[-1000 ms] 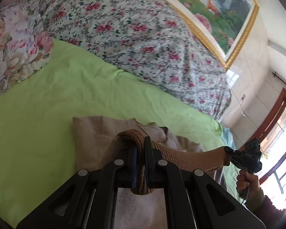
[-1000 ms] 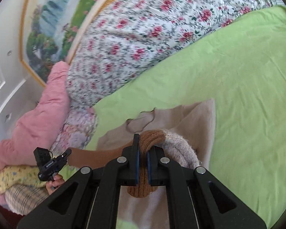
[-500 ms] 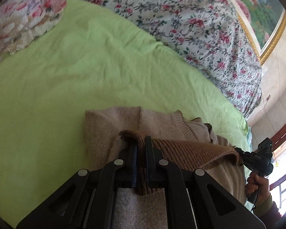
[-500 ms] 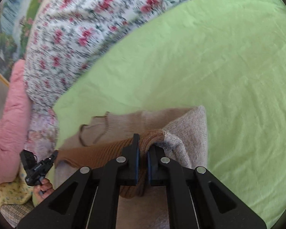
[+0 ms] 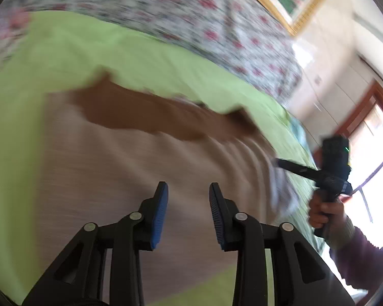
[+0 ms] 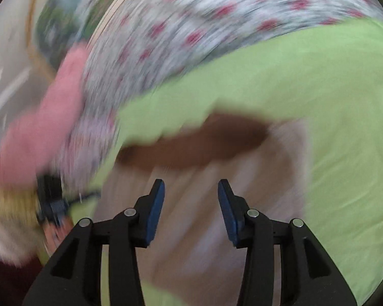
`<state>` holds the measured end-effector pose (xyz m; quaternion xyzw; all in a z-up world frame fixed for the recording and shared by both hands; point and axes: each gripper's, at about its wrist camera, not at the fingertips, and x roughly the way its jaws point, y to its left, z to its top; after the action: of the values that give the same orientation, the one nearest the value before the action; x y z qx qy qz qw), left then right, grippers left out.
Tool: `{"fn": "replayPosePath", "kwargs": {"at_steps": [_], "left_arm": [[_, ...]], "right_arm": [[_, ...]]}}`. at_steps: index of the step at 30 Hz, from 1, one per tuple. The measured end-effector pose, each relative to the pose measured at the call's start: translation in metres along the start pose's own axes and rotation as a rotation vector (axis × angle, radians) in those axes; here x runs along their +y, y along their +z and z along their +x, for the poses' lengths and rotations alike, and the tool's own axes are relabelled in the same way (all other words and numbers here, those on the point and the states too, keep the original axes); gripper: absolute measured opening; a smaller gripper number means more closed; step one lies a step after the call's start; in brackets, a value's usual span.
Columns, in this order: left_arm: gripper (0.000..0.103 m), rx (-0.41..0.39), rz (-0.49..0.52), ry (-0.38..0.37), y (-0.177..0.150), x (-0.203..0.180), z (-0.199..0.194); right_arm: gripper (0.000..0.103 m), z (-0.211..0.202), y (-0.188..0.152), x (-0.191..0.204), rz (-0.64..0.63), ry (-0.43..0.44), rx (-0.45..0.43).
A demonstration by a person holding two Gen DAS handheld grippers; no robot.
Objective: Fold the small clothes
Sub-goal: 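Lay the hem onto the collar and open both grippers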
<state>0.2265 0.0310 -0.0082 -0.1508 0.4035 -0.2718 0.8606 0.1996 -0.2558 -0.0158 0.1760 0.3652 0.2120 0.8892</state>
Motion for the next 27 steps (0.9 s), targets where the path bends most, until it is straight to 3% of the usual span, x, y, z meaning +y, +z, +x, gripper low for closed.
{"fn": "replayPosePath", "kwargs": {"at_steps": [2, 4, 8, 10, 11, 13, 16, 18, 19, 21, 27], "left_arm": [[0.035, 0.026, 0.032, -0.014, 0.001, -0.013, 0.016], [0.035, 0.045, 0.069, 0.021, 0.008, -0.017, 0.035], [0.032, 0.057, 0.036, 0.119, 0.034, 0.02, 0.06], [0.027, 0.03, -0.002, 0.166, 0.05, 0.049, 0.063], [0.018, 0.015, -0.048, 0.195, 0.06, 0.07, 0.062], [0.016, -0.018, -0.122, 0.239, 0.072, 0.099, 0.056], [0.012, -0.072, -0.193, 0.237, 0.084, 0.126, 0.043], [0.013, -0.107, -0.218, 0.341, 0.089, 0.134, 0.034], [0.013, -0.112, -0.245, 0.312, 0.088, 0.139, 0.029], [0.015, -0.13, -0.274, 0.28, 0.082, 0.138, 0.017], [0.022, -0.16, -0.255, 0.232, 0.042, 0.099, -0.022]], "right_arm": [[0.046, 0.021, -0.006, 0.017, -0.058, 0.018, 0.072], [0.046, 0.047, -0.002, 0.025, -0.081, 0.031, 0.151], [0.044, 0.08, 0.023, 0.01, -0.066, -0.027, 0.21], [0.042, 0.086, 0.044, -0.014, -0.036, -0.138, 0.174], [0.042, 0.087, 0.053, -0.027, -0.003, -0.18, 0.158], [0.04, 0.082, 0.071, -0.06, 0.113, -0.264, 0.094], [0.031, 0.068, 0.082, -0.087, 0.248, -0.239, -0.001], [0.034, 0.059, 0.083, -0.083, 0.243, -0.294, -0.042], [0.034, 0.054, 0.081, -0.078, 0.234, -0.317, -0.057], [0.034, 0.042, 0.075, -0.071, 0.247, -0.276, -0.066], [0.04, 0.012, 0.044, -0.032, 0.215, -0.198, -0.089]]}}
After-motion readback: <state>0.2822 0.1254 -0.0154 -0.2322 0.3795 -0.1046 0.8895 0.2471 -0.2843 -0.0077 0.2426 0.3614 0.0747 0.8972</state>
